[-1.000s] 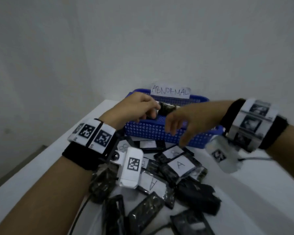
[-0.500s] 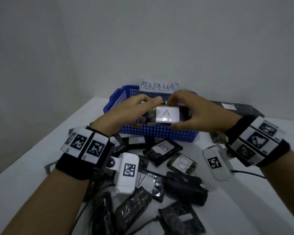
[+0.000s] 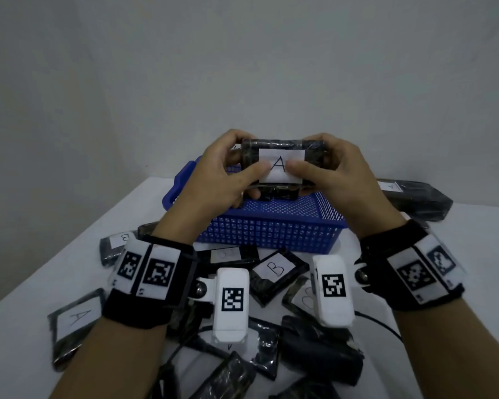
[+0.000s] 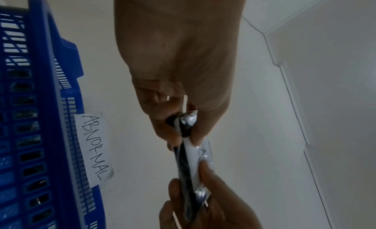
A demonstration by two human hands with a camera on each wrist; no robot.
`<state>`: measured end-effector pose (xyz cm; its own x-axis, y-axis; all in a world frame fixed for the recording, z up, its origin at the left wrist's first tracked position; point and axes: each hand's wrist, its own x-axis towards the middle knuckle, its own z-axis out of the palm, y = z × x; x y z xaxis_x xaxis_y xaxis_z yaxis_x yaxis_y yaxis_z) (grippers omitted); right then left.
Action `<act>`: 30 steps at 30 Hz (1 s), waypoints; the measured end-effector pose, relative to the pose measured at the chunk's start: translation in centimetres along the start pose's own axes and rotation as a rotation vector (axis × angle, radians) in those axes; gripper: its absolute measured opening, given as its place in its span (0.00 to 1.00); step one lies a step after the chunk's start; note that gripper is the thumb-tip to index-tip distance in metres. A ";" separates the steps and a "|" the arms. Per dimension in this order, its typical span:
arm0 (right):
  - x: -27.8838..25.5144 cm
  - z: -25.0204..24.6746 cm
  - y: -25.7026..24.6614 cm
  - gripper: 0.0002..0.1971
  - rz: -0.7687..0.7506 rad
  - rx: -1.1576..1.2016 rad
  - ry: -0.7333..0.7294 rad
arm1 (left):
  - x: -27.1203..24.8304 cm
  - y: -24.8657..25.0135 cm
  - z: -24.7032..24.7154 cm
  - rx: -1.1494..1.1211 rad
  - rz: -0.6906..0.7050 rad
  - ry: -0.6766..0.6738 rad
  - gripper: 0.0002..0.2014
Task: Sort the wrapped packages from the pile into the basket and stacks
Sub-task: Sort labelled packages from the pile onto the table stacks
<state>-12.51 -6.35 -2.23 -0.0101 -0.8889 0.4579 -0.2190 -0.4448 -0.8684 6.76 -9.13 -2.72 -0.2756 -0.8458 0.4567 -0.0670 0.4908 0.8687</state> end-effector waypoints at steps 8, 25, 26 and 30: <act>-0.3 0.1 -0.9 0.14 0.252 0.131 -0.086 | 0.2 0.0 0.2 0.043 0.106 -0.070 0.10; -0.4 0.0 -0.8 0.26 -0.032 0.117 -0.019 | 0.2 1.1 -0.3 -0.207 0.091 0.002 0.19; -0.5 0.0 -1.0 0.24 0.041 0.136 -0.020 | 0.1 1.0 -0.2 -0.203 0.098 -0.011 0.22; -0.7 -0.4 -1.1 0.13 0.104 0.071 0.011 | 0.2 0.6 0.4 -0.174 0.069 -0.038 0.21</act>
<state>-12.67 -5.21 -1.56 -0.0405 -0.9296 0.3662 -0.1466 -0.3570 -0.9225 6.30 -8.90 -2.21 -0.3098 -0.8014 0.5117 0.1188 0.5013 0.8571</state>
